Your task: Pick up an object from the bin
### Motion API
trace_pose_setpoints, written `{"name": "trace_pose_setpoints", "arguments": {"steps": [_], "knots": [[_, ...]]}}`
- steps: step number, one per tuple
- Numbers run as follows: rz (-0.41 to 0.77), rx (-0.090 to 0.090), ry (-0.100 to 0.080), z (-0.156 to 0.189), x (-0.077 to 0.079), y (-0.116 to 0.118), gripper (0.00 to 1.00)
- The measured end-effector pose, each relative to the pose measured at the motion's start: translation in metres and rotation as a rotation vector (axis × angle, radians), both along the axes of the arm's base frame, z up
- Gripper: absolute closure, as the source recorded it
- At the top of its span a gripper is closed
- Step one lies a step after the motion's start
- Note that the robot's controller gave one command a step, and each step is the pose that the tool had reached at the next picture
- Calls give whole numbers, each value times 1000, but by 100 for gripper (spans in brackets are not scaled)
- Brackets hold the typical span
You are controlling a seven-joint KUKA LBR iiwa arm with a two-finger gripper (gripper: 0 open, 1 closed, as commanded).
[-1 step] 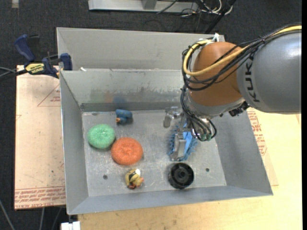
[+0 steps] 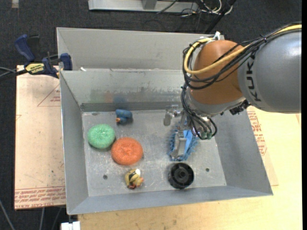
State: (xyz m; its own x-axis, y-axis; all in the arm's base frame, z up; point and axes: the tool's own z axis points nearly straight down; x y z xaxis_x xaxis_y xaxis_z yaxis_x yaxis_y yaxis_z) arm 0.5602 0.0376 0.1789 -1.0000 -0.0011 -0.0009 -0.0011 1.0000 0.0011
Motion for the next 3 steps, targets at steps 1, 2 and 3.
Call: {"name": "trace_pose_setpoints", "arguments": {"steps": [1,2,3], "knots": [[-56,1,-5,-13,7,-7,0],[-142,1,-2,-62,7,-41,0],[7,2,-7,-104,2,-76,100]]}}
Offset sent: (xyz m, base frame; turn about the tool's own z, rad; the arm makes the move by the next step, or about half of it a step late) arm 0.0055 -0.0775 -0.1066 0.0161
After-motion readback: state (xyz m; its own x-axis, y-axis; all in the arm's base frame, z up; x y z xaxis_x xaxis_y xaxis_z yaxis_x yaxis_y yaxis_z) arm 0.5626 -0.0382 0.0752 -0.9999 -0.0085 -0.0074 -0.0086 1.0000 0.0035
